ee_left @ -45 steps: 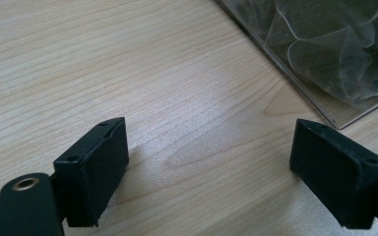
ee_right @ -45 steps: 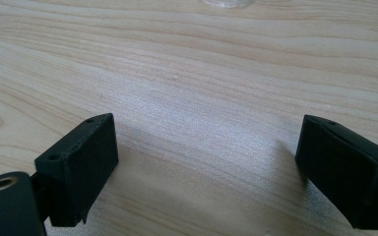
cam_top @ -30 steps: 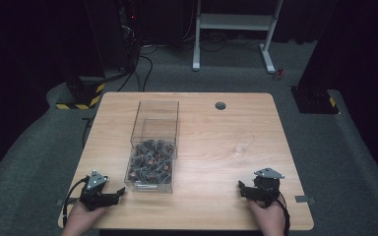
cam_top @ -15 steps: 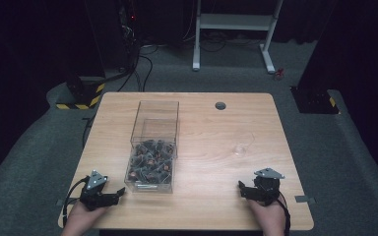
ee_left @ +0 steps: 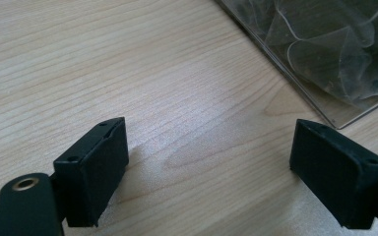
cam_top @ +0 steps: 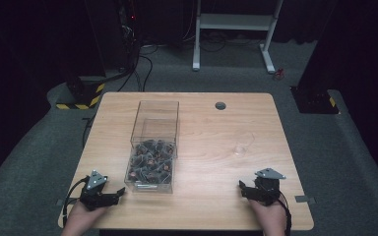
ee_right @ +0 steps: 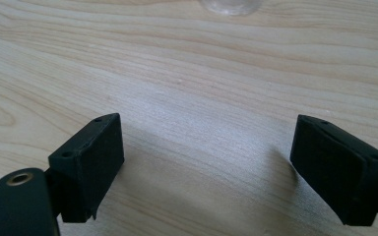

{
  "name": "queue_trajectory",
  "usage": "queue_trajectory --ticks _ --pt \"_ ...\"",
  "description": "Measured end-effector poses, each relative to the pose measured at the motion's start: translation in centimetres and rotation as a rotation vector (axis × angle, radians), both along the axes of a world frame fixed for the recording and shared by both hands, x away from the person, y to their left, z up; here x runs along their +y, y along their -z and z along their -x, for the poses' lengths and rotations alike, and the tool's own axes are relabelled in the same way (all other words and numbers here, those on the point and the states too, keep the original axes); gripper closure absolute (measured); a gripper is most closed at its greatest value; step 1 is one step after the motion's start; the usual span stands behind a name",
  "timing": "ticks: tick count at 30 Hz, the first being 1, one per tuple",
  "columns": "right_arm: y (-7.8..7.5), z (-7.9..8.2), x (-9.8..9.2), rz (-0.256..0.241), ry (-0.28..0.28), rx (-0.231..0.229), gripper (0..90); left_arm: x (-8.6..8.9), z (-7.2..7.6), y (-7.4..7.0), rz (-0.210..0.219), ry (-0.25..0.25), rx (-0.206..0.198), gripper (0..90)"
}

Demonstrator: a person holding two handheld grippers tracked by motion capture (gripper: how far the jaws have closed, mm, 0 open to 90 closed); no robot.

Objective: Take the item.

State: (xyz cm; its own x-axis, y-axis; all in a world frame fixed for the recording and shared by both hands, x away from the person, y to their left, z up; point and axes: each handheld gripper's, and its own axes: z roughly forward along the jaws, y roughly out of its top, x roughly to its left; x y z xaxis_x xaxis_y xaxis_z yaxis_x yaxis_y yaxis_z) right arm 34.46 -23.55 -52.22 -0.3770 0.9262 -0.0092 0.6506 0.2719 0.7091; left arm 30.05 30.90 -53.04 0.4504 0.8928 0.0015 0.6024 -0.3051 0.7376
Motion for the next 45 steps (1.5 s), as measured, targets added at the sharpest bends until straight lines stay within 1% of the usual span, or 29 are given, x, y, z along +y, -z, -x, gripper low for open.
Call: queue_trajectory --ticks 1,3,6,7,9,13,14,15,20,22,26,28,29,32,33,34,35,40,42,45 --pt "0.0 0.0 0.0 0.0 -0.007 -0.007 13.9 0.0 0.0 0.0 0.0 0.0 0.001 15.2" --pt "-0.1 0.1 0.2 -0.001 -0.012 -0.003 14.4 0.0 0.0 0.0 -0.001 0.0 0.0 15.2" --pt "-0.2 0.2 0.4 -0.014 -0.012 -0.003 14.3 0.0 0.0 0.0 0.0 0.0 0.0 15.2" --pt "-0.3 0.2 0.6 -0.02 -0.021 -0.003 14.5 0.0 0.0 0.0 -0.001 0.0 0.0 15.2" --pt "-0.3 0.2 0.8 -0.013 -0.031 -0.011 14.5 0.0 0.0 0.0 0.0 0.0 0.0 15.2" --pt "-0.4 0.3 1.1 -0.015 -0.042 -0.018 14.7 0.0 0.0 0.0 -0.002 0.001 -0.001 15.2" --pt "-0.5 0.4 1.2 -0.021 -0.039 -0.02 14.8 0.0 0.0 0.0 0.0 0.0 0.0 15.2" --pt "-0.7 0.5 1.3 -0.039 -0.036 -0.026 15.2 0.0 0.0 0.0 0.0 0.0 0.0 15.2" --pt "-0.9 0.7 1.7 -0.041 -0.05 -0.036 16.6 0.0 0.0 0.0 0.0 0.0 0.001 15.2" --pt "-1.0 0.8 1.9 -0.035 -0.063 -0.045 17.5 0.0 0.0 0.0 0.0 0.0 0.0 15.2" --pt "-1.3 1.0 2.3 -0.043 -0.069 -0.053 18.3 0.0 0.0 0.0 -0.002 0.001 0.0 15.2" --pt "-1.4 1.1 2.4 -0.044 -0.084 -0.06 18.8 0.0 0.0 0.0 -0.001 0.0 0.0 15.2" --pt "-1.5 1.2 2.7 -0.052 -0.088 -0.059 19.0 0.0 0.0 0.0 -0.003 0.001 -0.001 15.2" --pt "-1.6 1.3 3.0 -0.054 -0.098 -0.062 19.4 0.0 0.0 0.0 -0.002 0.001 -0.001 15.2" --pt "-1.6 1.3 3.3 -0.051 -0.114 -0.059 19.6 0.0 0.0 0.0 0.0 0.0 0.0 15.2" --pt "-1.6 1.3 3.3 -0.051 -0.114 -0.059 19.6 0.0 0.0 0.0 0.0 0.0 0.0 15.1" --pt "-1.6 1.4 3.7 -0.054 -0.121 -0.054 19.8 0.0 0.0 0.0 -0.003 0.001 -0.001 15.2" --pt "-1.7 1.5 4.4 -0.06 -0.142 -0.059 20.2 0.0 0.0 0.0 -0.001 0.0 0.0 15.2" --pt "-1.7 1.6 4.8 -0.072 -0.144 -0.057 20.4 0.0 0.0 0.0 -0.003 0.002 -0.001 15.2" --pt "-1.8 1.7 5.6 -0.086 -0.166 -0.063 21.6 0.0 0.0 0.0 -0.003 0.001 -0.001 15.2"
